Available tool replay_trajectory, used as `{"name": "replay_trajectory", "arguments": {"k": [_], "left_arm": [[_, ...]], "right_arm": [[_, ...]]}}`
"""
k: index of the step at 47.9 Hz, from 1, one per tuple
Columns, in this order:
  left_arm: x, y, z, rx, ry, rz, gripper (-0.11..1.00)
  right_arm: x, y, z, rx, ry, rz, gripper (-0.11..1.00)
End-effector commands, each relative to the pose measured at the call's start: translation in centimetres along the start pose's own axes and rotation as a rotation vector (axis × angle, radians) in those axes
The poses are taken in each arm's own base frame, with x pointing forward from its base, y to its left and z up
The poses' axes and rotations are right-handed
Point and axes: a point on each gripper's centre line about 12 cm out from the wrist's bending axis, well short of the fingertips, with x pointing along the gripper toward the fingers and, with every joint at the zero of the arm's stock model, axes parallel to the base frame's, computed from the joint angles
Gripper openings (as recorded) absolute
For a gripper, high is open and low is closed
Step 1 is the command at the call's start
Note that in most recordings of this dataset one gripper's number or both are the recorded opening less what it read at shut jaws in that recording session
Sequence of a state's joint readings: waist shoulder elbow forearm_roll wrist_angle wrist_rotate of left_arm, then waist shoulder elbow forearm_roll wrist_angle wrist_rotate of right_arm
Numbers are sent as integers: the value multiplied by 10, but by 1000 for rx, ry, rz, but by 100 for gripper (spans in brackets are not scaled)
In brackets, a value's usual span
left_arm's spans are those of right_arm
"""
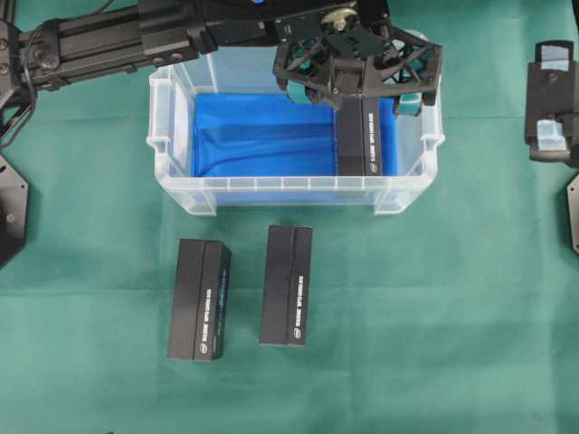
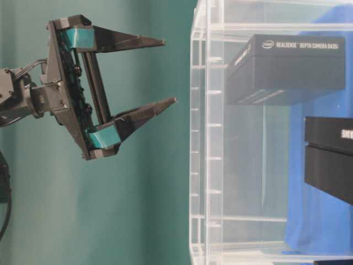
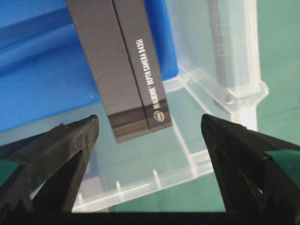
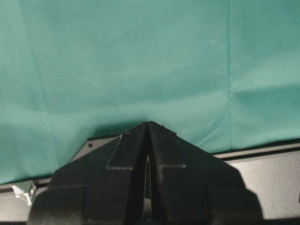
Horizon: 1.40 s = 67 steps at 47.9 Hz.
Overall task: Take the box out of the case with the left arm.
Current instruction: 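Lower the left gripper around the right box and close on it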
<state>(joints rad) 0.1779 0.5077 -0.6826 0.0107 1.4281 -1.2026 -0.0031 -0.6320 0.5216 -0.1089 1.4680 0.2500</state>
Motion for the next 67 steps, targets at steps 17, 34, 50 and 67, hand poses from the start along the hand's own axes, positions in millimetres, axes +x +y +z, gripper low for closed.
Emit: {"name": "replay_trajectory", "arguments": {"k": [17,34,50,67], "left_arm": [[10,6,1,-7,-18,-11,100],[35,13,2,-17,-21,-15,100],[57,19,1,-45,-29,-32,100],[79,28,-3,-54,-23,-26,100]], "right_arm": [[-4,0,2,0,-15,2,2],[-4,-1,2,1,-16,0,2],[-4,0,2,0,-15,2,2],[-3,0,2,-1,-14,2,2]]}}
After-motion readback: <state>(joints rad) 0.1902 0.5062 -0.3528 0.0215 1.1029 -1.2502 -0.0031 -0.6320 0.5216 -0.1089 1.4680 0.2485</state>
